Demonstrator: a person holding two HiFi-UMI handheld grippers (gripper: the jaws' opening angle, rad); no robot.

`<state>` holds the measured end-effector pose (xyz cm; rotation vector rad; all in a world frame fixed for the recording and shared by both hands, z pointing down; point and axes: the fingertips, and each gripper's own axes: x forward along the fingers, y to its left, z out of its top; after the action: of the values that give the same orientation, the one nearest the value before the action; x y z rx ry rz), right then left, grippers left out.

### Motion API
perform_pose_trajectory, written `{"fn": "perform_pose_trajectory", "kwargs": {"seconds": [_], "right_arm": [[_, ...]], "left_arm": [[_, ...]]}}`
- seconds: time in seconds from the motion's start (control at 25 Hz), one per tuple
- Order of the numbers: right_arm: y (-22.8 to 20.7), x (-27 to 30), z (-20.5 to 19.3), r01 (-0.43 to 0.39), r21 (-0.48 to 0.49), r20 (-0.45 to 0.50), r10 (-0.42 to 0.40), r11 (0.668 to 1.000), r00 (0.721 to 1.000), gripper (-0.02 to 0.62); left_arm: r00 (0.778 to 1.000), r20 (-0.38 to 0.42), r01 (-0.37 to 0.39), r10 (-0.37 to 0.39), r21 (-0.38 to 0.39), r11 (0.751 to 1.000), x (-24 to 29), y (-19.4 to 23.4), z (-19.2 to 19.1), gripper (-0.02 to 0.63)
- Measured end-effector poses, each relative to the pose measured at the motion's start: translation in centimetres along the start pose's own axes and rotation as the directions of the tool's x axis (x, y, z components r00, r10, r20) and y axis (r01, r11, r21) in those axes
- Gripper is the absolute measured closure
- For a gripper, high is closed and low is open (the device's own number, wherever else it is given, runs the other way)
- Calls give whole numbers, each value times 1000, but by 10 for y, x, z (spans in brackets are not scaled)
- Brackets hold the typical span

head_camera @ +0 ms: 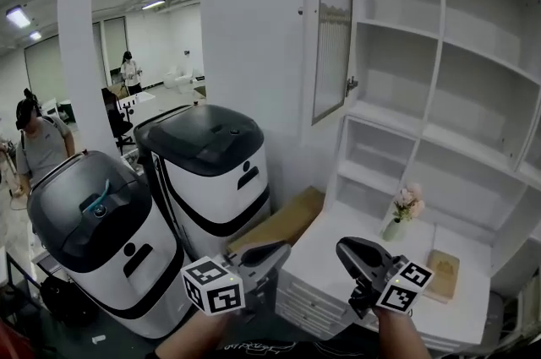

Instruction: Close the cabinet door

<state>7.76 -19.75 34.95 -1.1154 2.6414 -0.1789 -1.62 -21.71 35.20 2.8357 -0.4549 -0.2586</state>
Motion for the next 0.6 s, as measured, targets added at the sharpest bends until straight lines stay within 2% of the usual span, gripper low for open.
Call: {"fn": "perform_pose_trajectory", "kwargs": {"seconds": [0.08,0.16,0.28,0.44,0.6], "right_arm": [[-19,9,-2,15,12,-16,-15,1000,1000,535],[-38,12,5,36,-17,-38,-37,999,999,534],[-62,15,32,33,-58,-4,-33,998,999,535],[-76,19,63,-30,-66,62,34,997,997,534],[-89,15,94,-79,-88,85,87,993,993,535]], "left_arm": [[1000,6,-11,11,-20,1000,7,33,2,586],[999,39,-28,30,-59,998,14,60,12,586],[996,85,-23,31,-93,995,29,79,38,586],[989,146,-23,27,-34,999,48,91,79,586],[970,242,26,-21,-15,1000,69,97,140,583]]}}
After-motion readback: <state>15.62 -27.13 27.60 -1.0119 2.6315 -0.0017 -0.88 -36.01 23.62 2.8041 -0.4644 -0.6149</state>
